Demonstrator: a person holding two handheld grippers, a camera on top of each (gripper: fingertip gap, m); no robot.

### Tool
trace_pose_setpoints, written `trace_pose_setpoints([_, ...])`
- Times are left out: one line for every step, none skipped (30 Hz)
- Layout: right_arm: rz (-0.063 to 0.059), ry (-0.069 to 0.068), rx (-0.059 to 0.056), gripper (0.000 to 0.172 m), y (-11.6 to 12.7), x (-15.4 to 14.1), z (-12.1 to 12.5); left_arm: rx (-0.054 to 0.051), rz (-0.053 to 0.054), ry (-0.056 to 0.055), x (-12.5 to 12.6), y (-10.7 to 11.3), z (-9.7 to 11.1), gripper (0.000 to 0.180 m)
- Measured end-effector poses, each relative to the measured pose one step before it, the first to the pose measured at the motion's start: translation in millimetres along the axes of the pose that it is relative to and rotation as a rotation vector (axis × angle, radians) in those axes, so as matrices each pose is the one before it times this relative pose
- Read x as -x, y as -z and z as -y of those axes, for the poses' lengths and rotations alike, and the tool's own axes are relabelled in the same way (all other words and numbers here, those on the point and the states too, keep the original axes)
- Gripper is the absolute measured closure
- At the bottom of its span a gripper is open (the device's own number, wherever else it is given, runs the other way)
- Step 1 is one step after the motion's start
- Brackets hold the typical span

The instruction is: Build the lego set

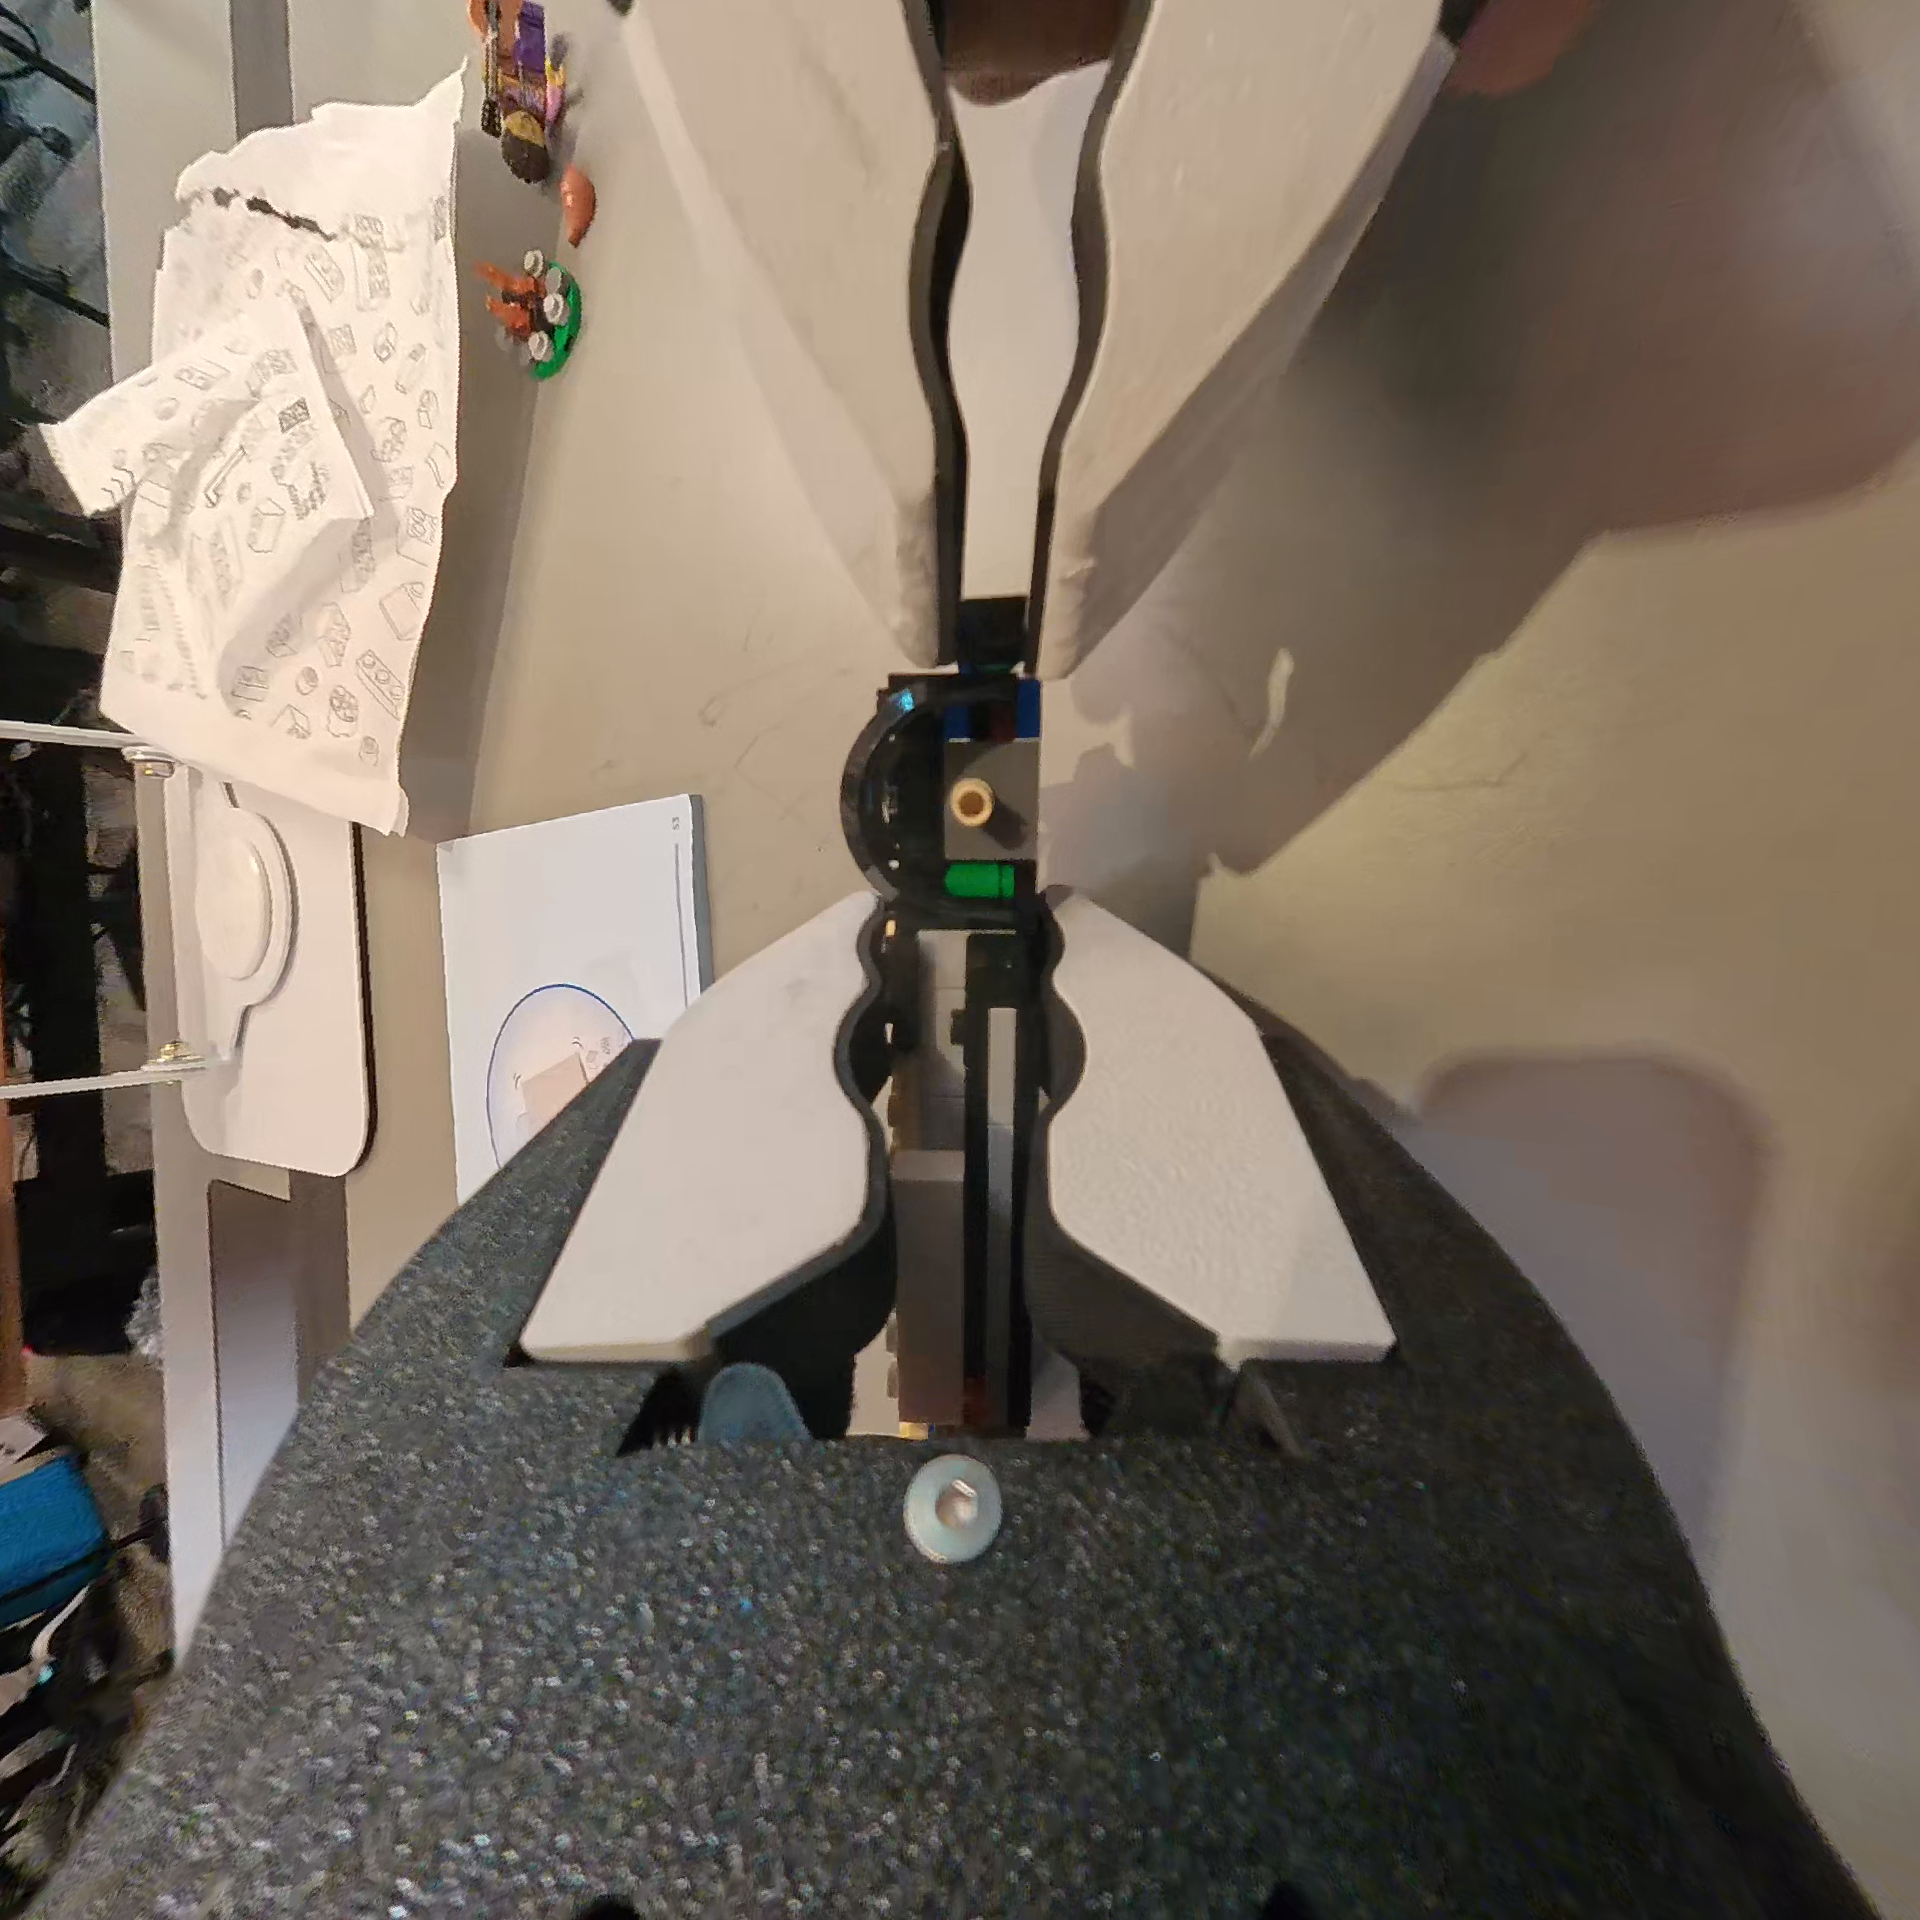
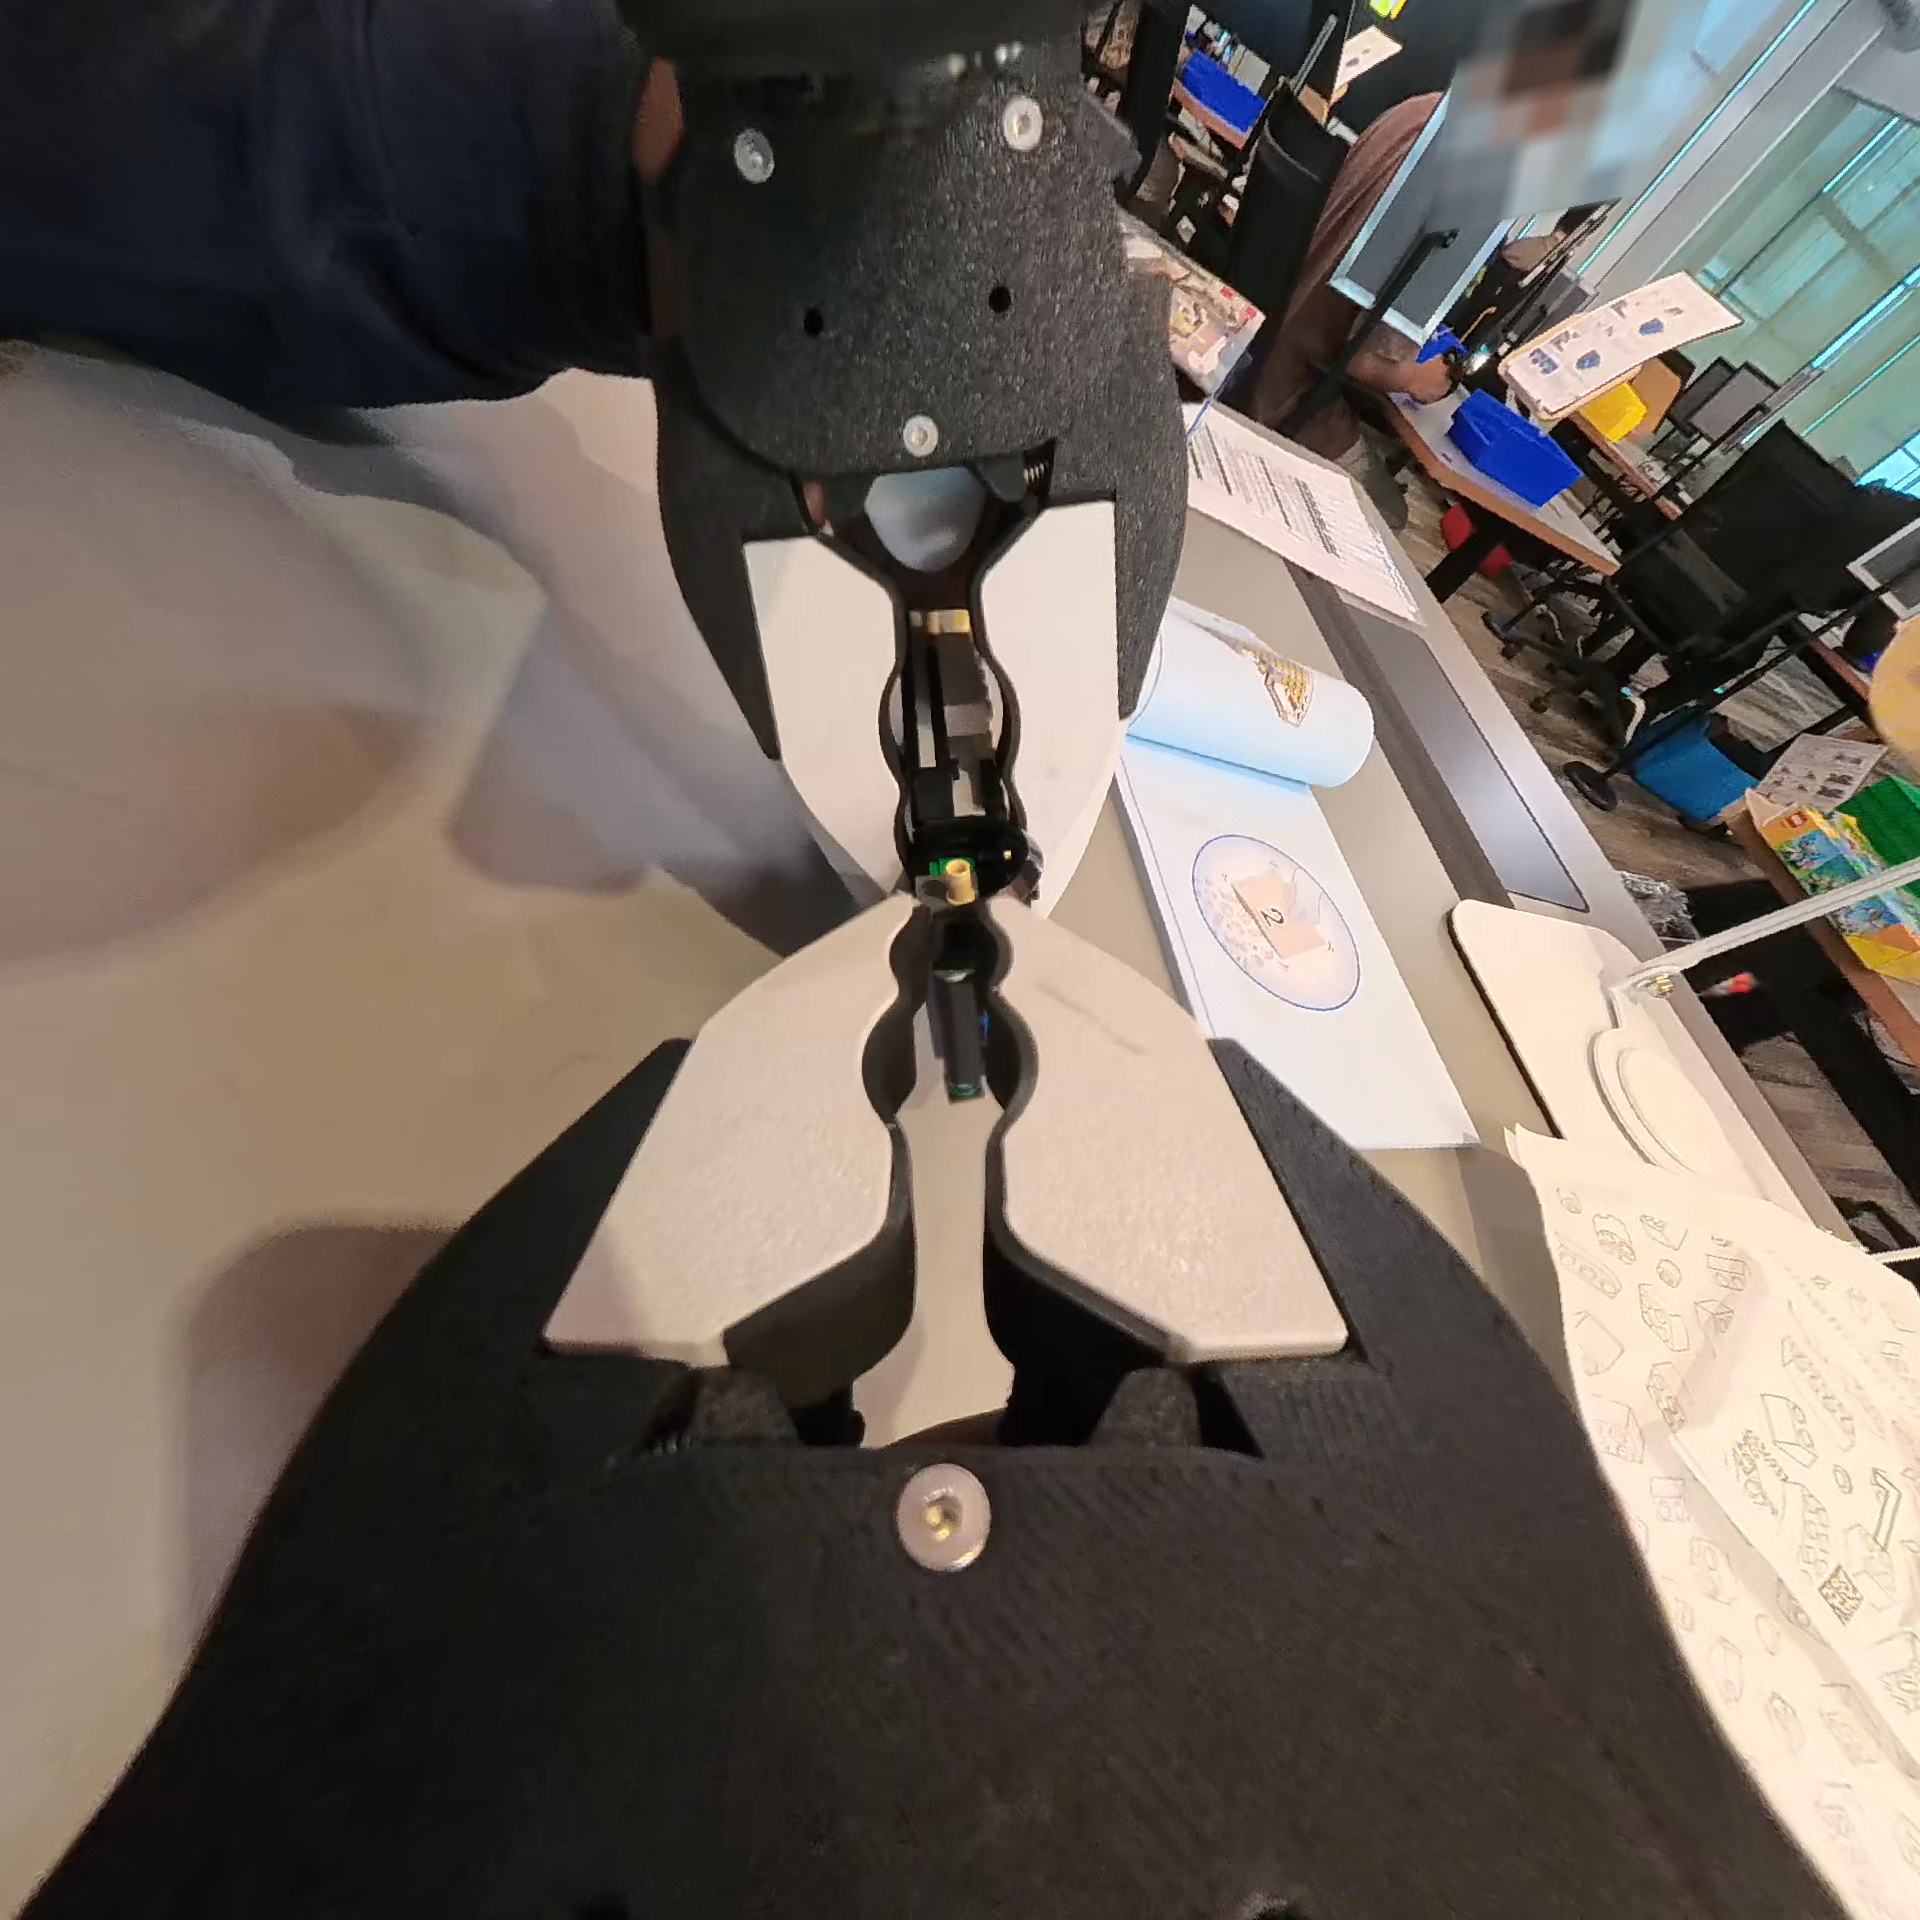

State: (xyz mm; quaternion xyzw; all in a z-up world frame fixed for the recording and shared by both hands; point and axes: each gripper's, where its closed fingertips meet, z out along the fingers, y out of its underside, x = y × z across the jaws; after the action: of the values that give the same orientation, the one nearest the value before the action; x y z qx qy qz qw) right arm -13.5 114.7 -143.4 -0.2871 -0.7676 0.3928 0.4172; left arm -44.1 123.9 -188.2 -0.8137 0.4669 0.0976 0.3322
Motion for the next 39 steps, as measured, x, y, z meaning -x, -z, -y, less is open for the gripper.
trace_pose_setpoints([-0.0029,0.001,-0.0069,0.164,0.41,-0.65,1.61,-0.0064,-0.0096,0.007,-0.35,1.05,1.07,0.156])
trace_pose_setpoints([-0.0012,0.0,-0.0074,0.164,0.41,-0.44,1.64,-0.0079,-0.0123,0.0073,-0.7,1.04,1.34,0.157])
trace_pose_setpoints([0.0001,-0.0011,-0.0063,0.164,0.59,-0.42,1.34,-0.0033,-0.0097,0.0057,-0.43,0.99,0.68,0.157])
trace_pose_setpoints([0.0005,-0.0019,-0.0072,0.164,0.56,-0.39,1.42,-0.005,-0.0091,0.0055,-0.42,0.95,0.87,0.157])
trace_pose_setpoints([0.0014,-0.0022,-0.0068,0.164,0.46,-0.22,1.44,-0.006,-0.0087,0.0067,-0.28,0.86,0.89,0.157])
trace_pose_setpoints([0.0023,0.0001,-0.0053,0.164,0.42,-0.03,1.18,-0.0045,-0.0103,0.0041,-0.75,0.76,0.61,0.157])
trace_pose_setpoints([0.0008,0.0009,-0.0035,0.164,0.32,-0.1,0.89,-0.0018,-0.0111,0.0067,-0.61,0.62,0.24,0.157])
trace_pose_setpoints([0.0004,0.0006,-0.0033,0.164,0.15,0.0,0.74,-0.0021,-0.0109,0.0058,-0.58,0.59,0.36,0.157])
trace_pose_setpoints([0.0004,-0.0002,-0.0036,0.164,0.19,-0.07,0.83,-0.002,-0.0083,0.0037,-0.43,0.52,0.34,0.157])
trace_pose_setpoints([0.0002,-0.0007,-0.004,0.164,0.22,-0.17,0.69,-0.0027,-0.0081,0.0039,-0.31,0.45,0.39,0.157])
trace_pose_setpoints([0.0013,-0.0011,-0.0045,0.164,0.27,0.05,0.75,-0.0026,-0.0089,0.0038,-0.5,0.36,0.41,0.157])
trace_pose_setpoints([0.0013,-0.0017,-0.0046,0.164,0.41,-0.18,0.7,-0.0035,-0.0089,0.0035,-0.45,0.38,0.59,0.157])
trace_pose_setpoints([0.0007,-0.0026,-0.0041,0.164,0.43,-0.16,0.78,-0.0042,-0.0074,0.0022,-0.29,0.37,0.72,0.157])
trace_pose_setpoints([-0.0001,-0.0028,-0.003,0.164,0.52,-0.28,0.5,-0.0032,-0.0067,0.0035,-0.25,0.26,0.46,0.157])
trace_pose_setpoints([-0.0016,-0.002,-0.0025,0.164,0.43,-0.5,0.5,-0.001,-0.0062,0.005,0.04,0.15,0.19,0.157])
trace_pose_setpoints([-0.0027,-0.0008,-0.0028,0.164,0.51,-0.51,0.49,-0.0005,-0.0037,0.0013,0.13,0.03,0.09,0.157])
trace_pose_setpoints([0.0003,-0.0013,-0.0035,0.164,0.54,-0.26,0.48,-0.0004,-0.0057,0.0007,-0.11,-0.03,0.03,0.157])
trace_pose_setpoints([0.0008,-0.0031,-0.0034,0.164,0.46,-0.1,0.49,-0.0011,-0.005,0.001,-0.14,0.06,-0.03,0.157])
trace_pose_setpoints([-0.0004,-0.0036,-0.0037,0.164,0.42,-0.4,0.56,-0.0008,-0.0031,0.0031,0.23,-0.05,-0.03,0.157])
trace_pose_setpoints([0.0001,-0.0024,-0.0029,0.164,0.29,-0.31,0.35,-0.0008,-0.0027,0.0012,0.14,0.08,-0.06,0.157])
trace_pose_setpoints([0.0013,-0.0011,-0.0011,0.164,-0.01,-0.07,0.09,-0.0003,-0.0029,0.0012,0.08,0.01,0.06,0.157])
trace_pose_setpoints([0.0019,-0.0013,-0.0013,0.164,-0.03,0.23,-0.02,0.0,-0.0012,0.0018,0.17,0.08,-0.01,0.157])
trace_pose_setpoints([0.0024,-0.0019,-0.0032,0.164,-0.17,0.34,0.23,-0.0005,-0.0019,0.0007,-0.13,0.02,0.08,0.157])
trace_pose_setpoints([0.0027,-0.0028,-0.0047,0.164,-0.22,0.52,0.34,-0.0008,-0.0032,0.0004,-0.38,-0.03,0.03,0.157])
trace_pose_setpoints([0.002,-0.0034,-0.005,0.164,-0.38,0.34,0.47,-0.0013,-0.0031,-0.0001,-0.44,0.04,0.19,0.157])
trace_pose_setpoints([0.0017,-0.0026,-0.0043,0.164,-0.36,0.27,0.3,-0.0029,-0.0028,0.0004,-0.4,0.17,0.39,0.157])
trace_pose_setpoints([-0.0002,-0.001,-0.0041,0.164,-0.48,-0.06,0.09,-0.0034,-0.0056,0.0011,-0.75,0.29,0.56,0.157])
trace_pose_setpoints([0.0009,-0.0016,-0.0038,0.164,-0.39,0.02,0.1,-0.0036,-0.0039,0.0014,-0.47,0.39,0.56,0.157])
trace_pose_setpoints([0.0041,-0.0039,-0.0033,0.164,-0.59,0.4,-0.09,-0.0026,-0.0011,0.0002,0.02,0.32,0.42,0.157])
trace_pose_setpoints([0.0039,-0.0046,-0.0032,0.164,-0.47,0.43,-0.02,-0.0012,-0.0014,0.0005,-0.1,0.27,0.13,0.157])
trace_pose_setpoints([0.0011,-0.0023,-0.0025,0.164,-0.42,0.1,-0.02,-0.0009,-0.0018,0.0004,-0.09,0.16,0.07,0.157])
trace_pose_setpoints([-0.0005,0.0009,-0.0027,0.164,-0.18,0.03,0.08,-0.0001,-0.0008,0.0003,-0.12,0.16,-0.04,0.157])
trace_pose_setpoints([0.0,0.0008,-0.0019,0.164,-0.14,0.14,0.11,0.0005,-0.0013,0.0,-0.14,0.11,-0.01,0.157])
trace_pose_setpoints([-0.0001,-0.0005,-0.0013,0.164,0.01,0.03,0.03,0.0002,-0.0015,-0.0001,-0.32,0.03,0.02,0.157])
trace_pose_setpoints([-0.001,-0.0004,-0.0011,0.164,-0.04,-0.18,-0.12,0.0004,0.0003,-0.0002,-0.03,-0.08,-0.03,0.157])
trace_pose_setpoints([0.0002,-0.0005,-0.0018,0.164,0.09,0.09,-0.04,0.0003,-0.0004,-0.0001,-0.04,0.02,-0.03,0.157])
trace_pose_setpoints([0.0009,-0.0012,-0.002,0.164,0.12,0.14,-0.06,0.0,-0.0015,-0.0003,-0.17,0.0,0.01,0.157])
trace_pose_setpoints([0.0007,-0.0011,-0.002,0.164,0.1,0.15,-0.14,0.0001,-0.001,0.0006,-0.18,0.01,-0.01,0.157])
trace_pose_setpoints([0.0,-0.0011,-0.0021,0.163,0.03,-0.04,-0.04,-0.0003,-0.0007,0.0017,0.01,0.07,-0.02,0.157])
